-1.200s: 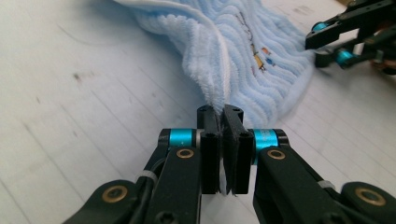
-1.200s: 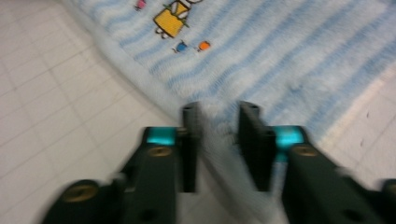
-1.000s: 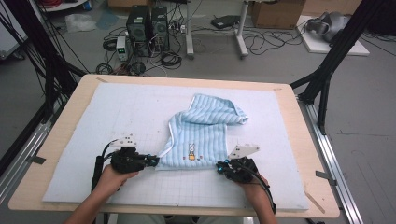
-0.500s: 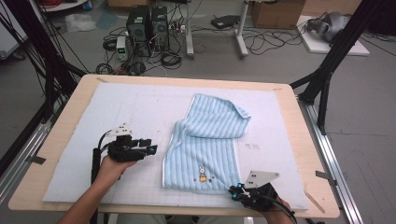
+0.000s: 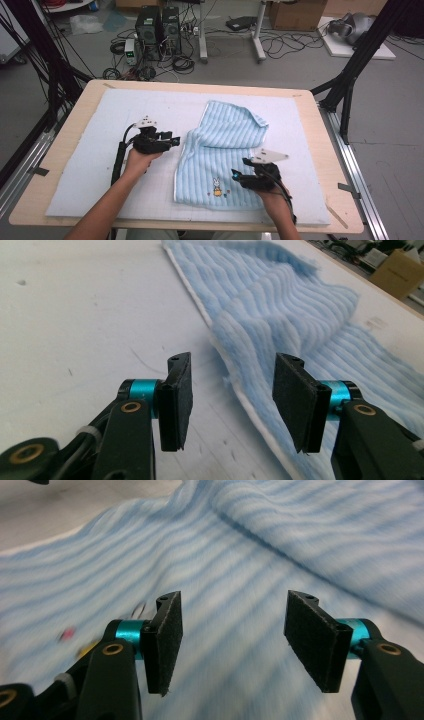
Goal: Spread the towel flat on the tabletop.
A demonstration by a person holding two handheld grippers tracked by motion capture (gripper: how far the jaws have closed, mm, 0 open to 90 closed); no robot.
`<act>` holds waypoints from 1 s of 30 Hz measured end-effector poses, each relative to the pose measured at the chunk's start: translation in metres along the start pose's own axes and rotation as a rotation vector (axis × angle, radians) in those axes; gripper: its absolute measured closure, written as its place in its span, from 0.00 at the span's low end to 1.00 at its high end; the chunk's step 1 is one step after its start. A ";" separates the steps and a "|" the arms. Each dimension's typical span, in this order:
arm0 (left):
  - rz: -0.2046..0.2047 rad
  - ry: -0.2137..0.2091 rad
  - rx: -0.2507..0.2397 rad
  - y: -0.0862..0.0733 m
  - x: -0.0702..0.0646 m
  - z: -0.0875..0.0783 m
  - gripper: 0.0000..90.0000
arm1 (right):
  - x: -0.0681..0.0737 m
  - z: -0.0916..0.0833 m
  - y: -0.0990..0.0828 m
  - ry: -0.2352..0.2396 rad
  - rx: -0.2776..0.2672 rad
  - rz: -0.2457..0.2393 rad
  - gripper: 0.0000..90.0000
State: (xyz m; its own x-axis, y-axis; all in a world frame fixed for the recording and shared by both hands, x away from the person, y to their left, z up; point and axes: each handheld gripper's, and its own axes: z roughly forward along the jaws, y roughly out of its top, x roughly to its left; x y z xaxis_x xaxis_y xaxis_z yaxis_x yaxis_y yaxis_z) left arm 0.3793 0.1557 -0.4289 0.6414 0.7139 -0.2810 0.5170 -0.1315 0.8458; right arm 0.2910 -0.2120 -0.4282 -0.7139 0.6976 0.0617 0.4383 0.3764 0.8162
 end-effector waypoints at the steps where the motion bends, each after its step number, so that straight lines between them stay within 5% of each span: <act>1: -0.007 0.004 0.001 0.002 0.001 0.002 0.56 | 0.000 0.000 0.000 0.000 0.000 0.000 0.44; 3: -0.007 0.015 -0.003 0.003 0.001 0.003 0.55 | -0.001 0.023 0.008 0.048 0.009 0.042 0.44; 4: -0.005 0.020 -0.001 0.003 0.001 0.003 0.56 | 0.004 0.042 0.014 0.057 0.051 0.013 0.48; 5: -0.005 0.023 -0.001 0.003 0.001 0.003 0.56 | 0.004 0.042 0.014 0.057 0.051 0.013 0.48; 8: -0.011 0.030 -0.003 0.004 0.002 0.002 0.55 | 0.015 0.059 0.018 0.055 0.126 -0.101 0.75; 11: -0.020 0.034 -0.007 0.004 0.004 0.001 0.55 | 0.020 0.055 0.017 0.119 0.149 -0.130 0.95; 14: -0.016 0.032 0.004 0.004 0.005 0.001 0.55 | 0.023 0.049 0.014 0.164 0.157 -0.148 0.95; 18: -0.020 0.038 0.004 0.003 0.005 0.004 0.55 | 0.027 0.034 0.000 0.297 0.153 -0.161 0.96; 30: -0.025 0.038 0.006 0.004 0.005 0.018 0.55 | 0.051 0.009 -0.019 0.458 0.199 -0.207 0.95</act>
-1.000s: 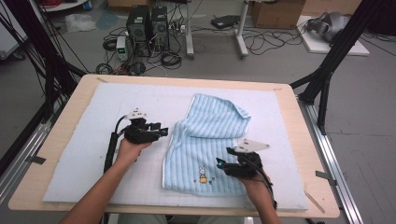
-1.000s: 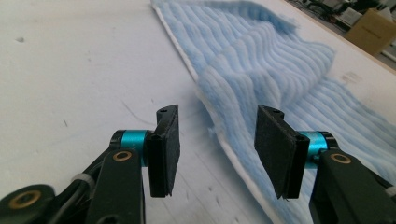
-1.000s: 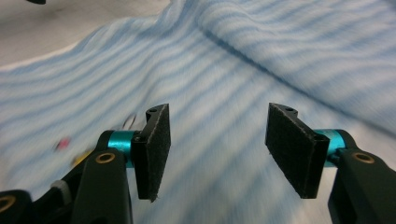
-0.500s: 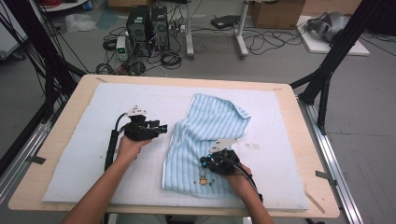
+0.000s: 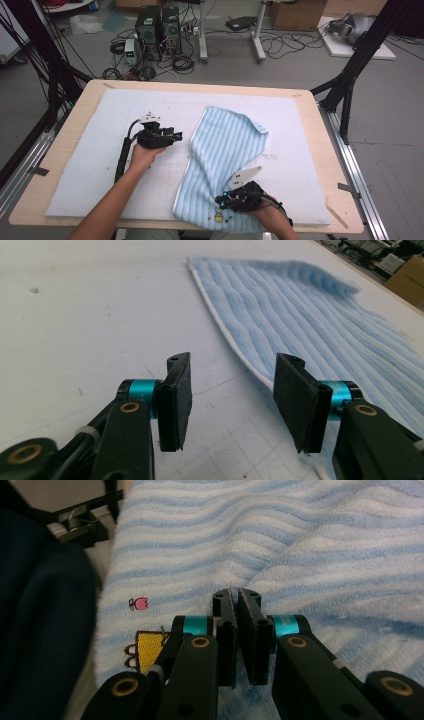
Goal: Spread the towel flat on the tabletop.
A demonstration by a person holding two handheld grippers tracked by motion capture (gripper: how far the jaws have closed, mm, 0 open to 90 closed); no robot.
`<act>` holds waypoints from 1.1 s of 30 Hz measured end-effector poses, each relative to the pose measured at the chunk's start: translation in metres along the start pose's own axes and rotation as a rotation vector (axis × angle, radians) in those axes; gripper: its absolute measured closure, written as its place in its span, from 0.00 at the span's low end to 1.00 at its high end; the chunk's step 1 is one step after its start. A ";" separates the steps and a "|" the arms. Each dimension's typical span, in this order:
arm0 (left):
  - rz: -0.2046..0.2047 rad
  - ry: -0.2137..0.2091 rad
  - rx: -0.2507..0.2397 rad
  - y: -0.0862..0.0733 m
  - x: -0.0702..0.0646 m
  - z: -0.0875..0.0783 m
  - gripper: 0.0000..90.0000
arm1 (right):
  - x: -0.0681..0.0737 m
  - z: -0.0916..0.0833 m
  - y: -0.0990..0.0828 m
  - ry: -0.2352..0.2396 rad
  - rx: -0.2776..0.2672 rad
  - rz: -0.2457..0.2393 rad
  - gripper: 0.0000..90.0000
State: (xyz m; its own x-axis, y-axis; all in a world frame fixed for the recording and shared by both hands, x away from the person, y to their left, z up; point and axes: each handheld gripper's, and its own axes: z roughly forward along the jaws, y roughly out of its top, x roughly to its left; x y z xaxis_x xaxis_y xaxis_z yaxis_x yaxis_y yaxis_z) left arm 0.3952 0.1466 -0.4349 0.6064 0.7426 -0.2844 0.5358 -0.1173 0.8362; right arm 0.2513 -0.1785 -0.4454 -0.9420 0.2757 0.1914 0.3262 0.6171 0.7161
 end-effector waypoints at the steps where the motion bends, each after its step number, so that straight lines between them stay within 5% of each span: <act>1: -0.002 0.000 0.008 -0.001 0.000 0.002 0.55 | 0.002 -0.001 -0.001 0.002 0.000 -0.006 0.93; 4: -0.007 -0.002 0.017 -0.003 0.000 0.006 0.55 | 0.001 -0.006 -0.002 -0.023 -0.034 0.013 0.77; 14: -0.024 -0.005 0.043 0.011 -0.007 0.033 0.52 | -0.017 -0.037 -0.009 -0.194 -0.207 0.124 0.62; 17: 0.004 -0.013 0.064 0.016 -0.013 0.047 0.51 | -0.023 -0.048 -0.015 -0.281 -0.257 0.186 0.59; 23: 0.087 0.031 0.153 0.027 -0.024 0.084 0.51 | -0.028 -0.056 -0.021 -0.341 -0.278 0.225 0.58; 27: 0.160 0.062 0.169 0.028 -0.028 0.095 0.64 | -0.027 -0.056 -0.023 -0.350 -0.265 0.220 0.58; 28: 0.206 0.076 0.174 0.028 -0.030 0.095 0.77 | -0.027 -0.056 -0.024 -0.356 -0.264 0.217 0.58; 30: 0.199 0.077 0.180 0.028 -0.028 0.093 0.95 | -0.027 -0.057 -0.025 -0.357 -0.265 0.221 0.58; 33: 0.164 0.112 0.174 0.029 -0.020 0.086 0.95 | -0.027 -0.057 -0.027 -0.362 -0.261 0.223 0.58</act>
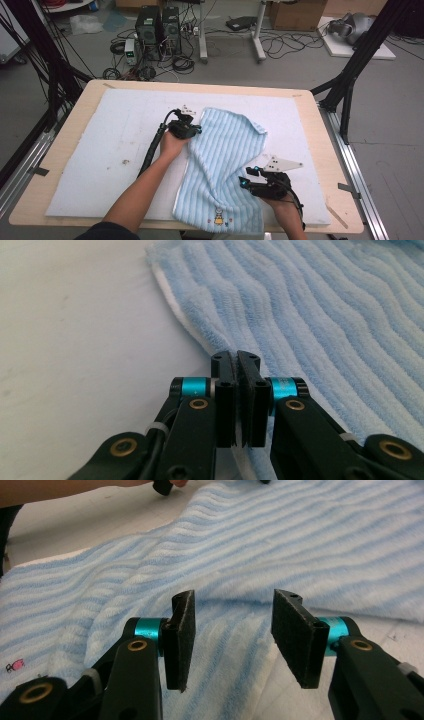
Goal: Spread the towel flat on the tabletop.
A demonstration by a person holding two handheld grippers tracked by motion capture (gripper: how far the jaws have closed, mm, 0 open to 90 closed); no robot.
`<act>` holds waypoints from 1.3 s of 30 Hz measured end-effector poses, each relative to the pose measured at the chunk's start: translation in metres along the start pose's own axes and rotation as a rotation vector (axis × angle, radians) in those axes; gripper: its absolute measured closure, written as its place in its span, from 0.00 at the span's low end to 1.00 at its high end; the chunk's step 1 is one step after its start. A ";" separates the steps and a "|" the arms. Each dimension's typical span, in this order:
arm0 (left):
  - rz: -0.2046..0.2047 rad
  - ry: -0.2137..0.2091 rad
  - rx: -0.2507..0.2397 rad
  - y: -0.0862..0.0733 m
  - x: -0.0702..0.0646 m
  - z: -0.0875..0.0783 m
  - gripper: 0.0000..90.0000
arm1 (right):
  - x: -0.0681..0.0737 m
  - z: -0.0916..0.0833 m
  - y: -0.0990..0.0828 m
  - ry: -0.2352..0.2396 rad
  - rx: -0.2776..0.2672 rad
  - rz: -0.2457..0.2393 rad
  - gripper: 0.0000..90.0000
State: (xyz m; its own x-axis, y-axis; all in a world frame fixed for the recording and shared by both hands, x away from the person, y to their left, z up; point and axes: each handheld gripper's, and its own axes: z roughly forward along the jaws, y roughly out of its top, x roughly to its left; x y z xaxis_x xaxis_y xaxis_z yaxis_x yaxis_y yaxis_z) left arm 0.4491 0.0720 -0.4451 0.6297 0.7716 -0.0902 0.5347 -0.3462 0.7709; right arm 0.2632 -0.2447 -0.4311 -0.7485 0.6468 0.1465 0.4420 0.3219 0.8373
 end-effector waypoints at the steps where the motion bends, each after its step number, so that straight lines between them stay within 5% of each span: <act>1: -0.015 0.015 -0.010 -0.002 0.004 -0.004 0.95 | 0.000 -0.001 -0.001 -0.006 0.001 0.001 0.58; 5: -0.070 0.065 -0.034 -0.010 0.021 -0.019 0.95 | 0.000 0.000 0.000 -0.019 0.004 0.006 0.58; 7: -0.103 0.098 -0.054 -0.018 0.034 -0.031 0.95 | -0.001 0.002 0.000 -0.064 0.018 0.014 0.58; 17: -0.173 0.126 -0.063 -0.039 0.058 -0.051 0.94 | -0.009 0.018 0.008 -0.203 0.054 0.038 0.65; 22: -0.214 0.129 -0.081 -0.041 0.061 -0.056 0.66 | -0.004 0.049 0.020 -0.190 0.128 -0.014 0.72; 26: -0.229 0.116 -0.105 -0.045 0.064 -0.064 0.59 | 0.004 0.062 0.024 -0.176 0.206 -0.118 0.96; 29: -0.229 0.099 -0.117 -0.048 0.064 -0.070 0.57 | 0.006 0.058 0.024 -0.166 0.233 -0.146 0.97; 36: -0.189 0.051 -0.121 -0.060 0.057 -0.085 0.53 | 0.006 0.037 0.014 -0.119 0.257 -0.124 0.97; 39: -0.150 0.008 -0.159 -0.065 0.049 -0.094 0.51 | 0.004 0.035 0.015 -0.114 0.206 -0.121 0.80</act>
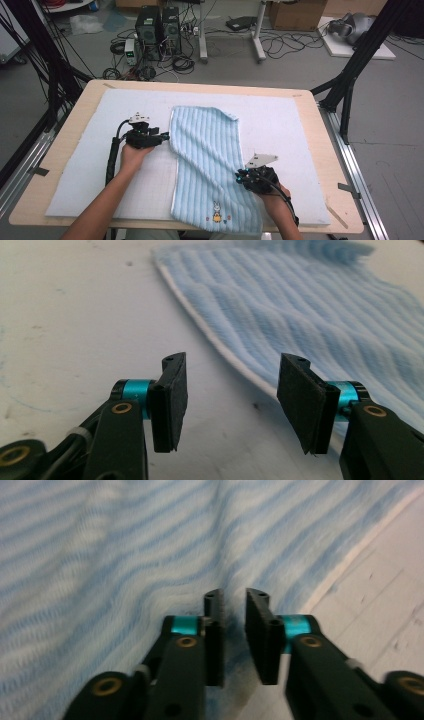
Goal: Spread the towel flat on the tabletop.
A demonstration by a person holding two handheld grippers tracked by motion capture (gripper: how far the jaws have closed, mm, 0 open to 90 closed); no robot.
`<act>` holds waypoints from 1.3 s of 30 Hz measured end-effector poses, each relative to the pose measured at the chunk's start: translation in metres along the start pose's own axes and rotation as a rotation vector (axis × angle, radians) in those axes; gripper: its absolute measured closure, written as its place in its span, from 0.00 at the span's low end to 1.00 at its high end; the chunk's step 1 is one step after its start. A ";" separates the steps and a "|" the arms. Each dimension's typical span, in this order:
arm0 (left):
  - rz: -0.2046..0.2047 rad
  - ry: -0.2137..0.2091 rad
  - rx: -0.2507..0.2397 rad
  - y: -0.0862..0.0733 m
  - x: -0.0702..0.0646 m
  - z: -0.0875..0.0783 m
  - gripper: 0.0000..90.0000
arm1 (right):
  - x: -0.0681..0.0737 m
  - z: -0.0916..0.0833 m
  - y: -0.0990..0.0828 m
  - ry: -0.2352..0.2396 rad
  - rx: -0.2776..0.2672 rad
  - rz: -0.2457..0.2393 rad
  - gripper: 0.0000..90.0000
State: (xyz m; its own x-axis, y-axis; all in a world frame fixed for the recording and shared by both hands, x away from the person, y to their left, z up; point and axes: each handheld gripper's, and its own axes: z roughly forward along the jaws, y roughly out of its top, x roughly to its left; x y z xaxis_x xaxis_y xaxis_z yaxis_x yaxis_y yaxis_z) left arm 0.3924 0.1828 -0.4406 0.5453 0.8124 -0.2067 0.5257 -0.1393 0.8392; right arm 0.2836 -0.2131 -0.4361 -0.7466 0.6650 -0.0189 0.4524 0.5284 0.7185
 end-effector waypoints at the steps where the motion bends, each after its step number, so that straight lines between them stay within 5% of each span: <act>1: 0.004 -0.013 -0.016 -0.001 -0.002 -0.003 0.51 | -0.003 0.000 0.003 0.007 -0.035 0.001 0.76; 6: 0.023 -0.085 -0.049 -0.002 -0.008 -0.014 0.45 | -0.027 0.012 0.038 -0.016 -0.135 0.000 0.70; 12: 0.053 -0.108 -0.084 -0.007 -0.012 -0.030 0.42 | -0.040 0.023 0.066 -0.030 -0.152 -0.014 0.72; 26: 0.044 -0.094 -0.100 -0.011 -0.008 -0.036 0.43 | -0.085 0.089 0.108 -0.068 -0.018 -0.063 0.82; 29: 0.040 -0.089 -0.090 -0.012 -0.006 -0.034 0.43 | -0.091 0.101 0.115 -0.136 -0.011 -0.100 0.81; 30: 0.032 -0.089 -0.088 -0.012 -0.006 -0.033 0.43 | -0.094 0.105 0.115 -0.149 -0.017 -0.097 0.81; 31: 0.031 -0.088 -0.082 -0.012 -0.005 -0.033 0.43 | -0.102 0.116 0.115 -0.166 0.041 -0.095 0.81; 36: 0.023 -0.085 -0.075 -0.017 -0.005 -0.033 0.44 | -0.117 0.132 0.123 -0.199 0.067 -0.065 0.83; 37: 0.028 -0.082 -0.067 -0.018 -0.005 -0.032 0.44 | -0.125 0.138 0.130 -0.282 0.105 -0.065 0.85; 39: 0.018 -0.079 -0.056 -0.021 -0.004 -0.032 0.44 | -0.131 0.141 0.133 -0.319 0.132 -0.052 0.84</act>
State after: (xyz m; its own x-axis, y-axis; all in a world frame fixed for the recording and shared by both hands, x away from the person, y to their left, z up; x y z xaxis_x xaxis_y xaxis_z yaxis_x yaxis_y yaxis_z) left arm 0.3586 0.2001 -0.4412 0.6055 0.7625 -0.2281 0.4788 -0.1200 0.8697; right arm 0.5099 -0.1556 -0.4359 -0.5895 0.7560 -0.2845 0.4925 0.6156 0.6152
